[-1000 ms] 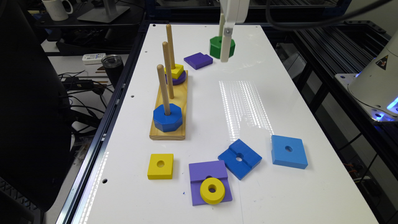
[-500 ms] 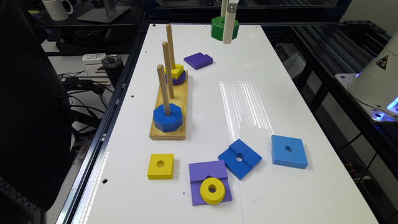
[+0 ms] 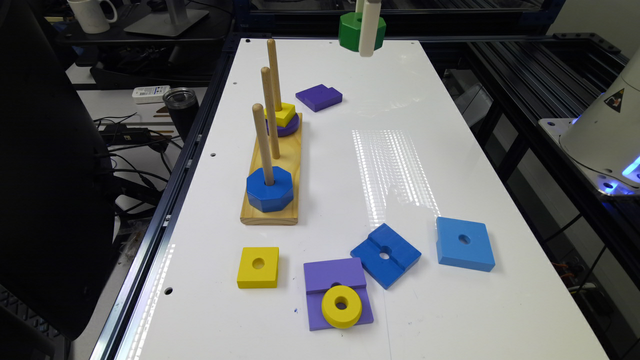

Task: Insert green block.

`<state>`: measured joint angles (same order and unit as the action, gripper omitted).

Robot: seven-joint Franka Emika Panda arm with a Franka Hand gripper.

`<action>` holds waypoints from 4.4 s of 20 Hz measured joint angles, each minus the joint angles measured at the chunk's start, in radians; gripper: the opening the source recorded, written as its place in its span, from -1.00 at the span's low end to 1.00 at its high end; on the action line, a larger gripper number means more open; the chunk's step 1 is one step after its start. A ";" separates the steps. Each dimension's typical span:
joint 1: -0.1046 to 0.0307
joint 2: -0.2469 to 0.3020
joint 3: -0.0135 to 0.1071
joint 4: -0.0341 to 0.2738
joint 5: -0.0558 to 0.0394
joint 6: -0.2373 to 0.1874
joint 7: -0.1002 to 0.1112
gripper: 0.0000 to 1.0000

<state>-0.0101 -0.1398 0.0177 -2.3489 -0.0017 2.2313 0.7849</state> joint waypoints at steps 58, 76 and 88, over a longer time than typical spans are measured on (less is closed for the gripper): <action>0.001 0.153 0.110 0.150 0.0023 0.037 0.099 -1.00; 0.003 0.305 0.179 0.323 -0.0089 0.035 0.170 -1.00; 0.005 0.339 0.194 0.364 -0.0140 0.034 0.187 -1.00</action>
<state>-0.0048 0.1995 0.2112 -1.9847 -0.0157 2.2651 0.9723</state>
